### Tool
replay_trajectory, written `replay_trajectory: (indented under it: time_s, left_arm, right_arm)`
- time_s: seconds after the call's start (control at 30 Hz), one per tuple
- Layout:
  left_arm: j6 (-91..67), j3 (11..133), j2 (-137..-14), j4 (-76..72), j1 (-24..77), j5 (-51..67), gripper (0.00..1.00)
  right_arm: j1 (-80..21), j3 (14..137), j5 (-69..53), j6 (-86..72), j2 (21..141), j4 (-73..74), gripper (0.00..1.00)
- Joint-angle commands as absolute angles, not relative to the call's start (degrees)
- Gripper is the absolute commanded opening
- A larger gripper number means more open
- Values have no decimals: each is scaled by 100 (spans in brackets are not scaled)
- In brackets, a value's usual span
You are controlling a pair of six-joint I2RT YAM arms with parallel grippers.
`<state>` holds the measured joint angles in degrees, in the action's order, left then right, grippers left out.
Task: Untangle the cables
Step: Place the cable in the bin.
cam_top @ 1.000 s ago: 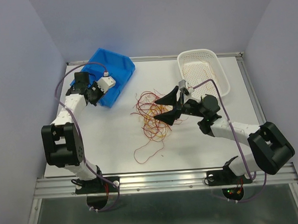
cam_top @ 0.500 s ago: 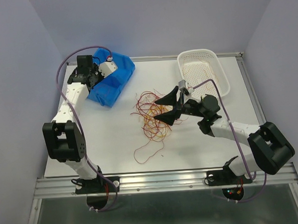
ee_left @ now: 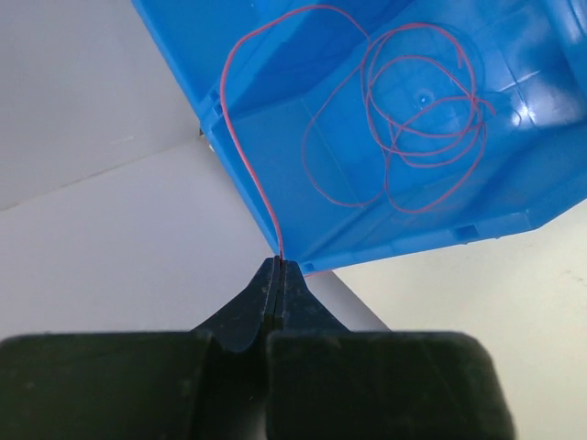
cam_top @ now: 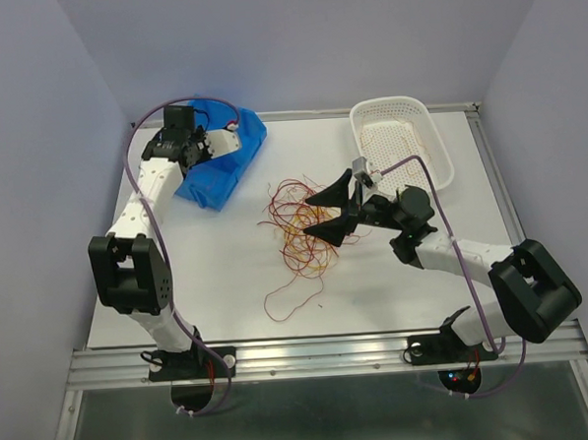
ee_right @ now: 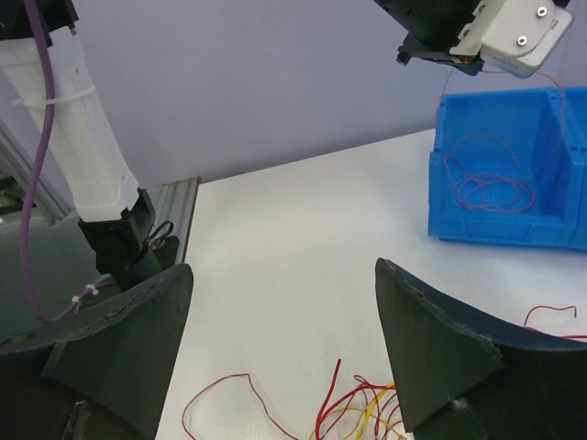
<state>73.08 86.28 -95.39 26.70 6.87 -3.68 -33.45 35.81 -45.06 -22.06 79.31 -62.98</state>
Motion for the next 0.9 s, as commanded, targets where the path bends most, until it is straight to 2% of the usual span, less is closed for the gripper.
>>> replay_trajectory:
  time_s: [0.0,0.37,0.5,0.67,0.87]
  left_arm:
    - [7655,8798,-9238,2795,843,-807,0]
    - [7884,8947,-9123,3296,1134,-1573,0]
    - [7875,8912,-9088,3331,1283,-2038,0]
    - [7427,8816,-9176,3410,1616,-3161,0]
    - [7488,8728,-9141,3349,1819,-3583,0]
  right_arm:
    - [-3357,3524,-4579,-2197,7875,-6390,86]
    - [-3357,3551,-4605,-2215,7831,-6372,86]
    - [-3357,3603,-4623,-2232,7849,-6363,86]
    - [-3366,3647,-4649,-2224,7866,-6355,86]
    - [-3357,3648,-4684,-2232,7849,-6337,86]
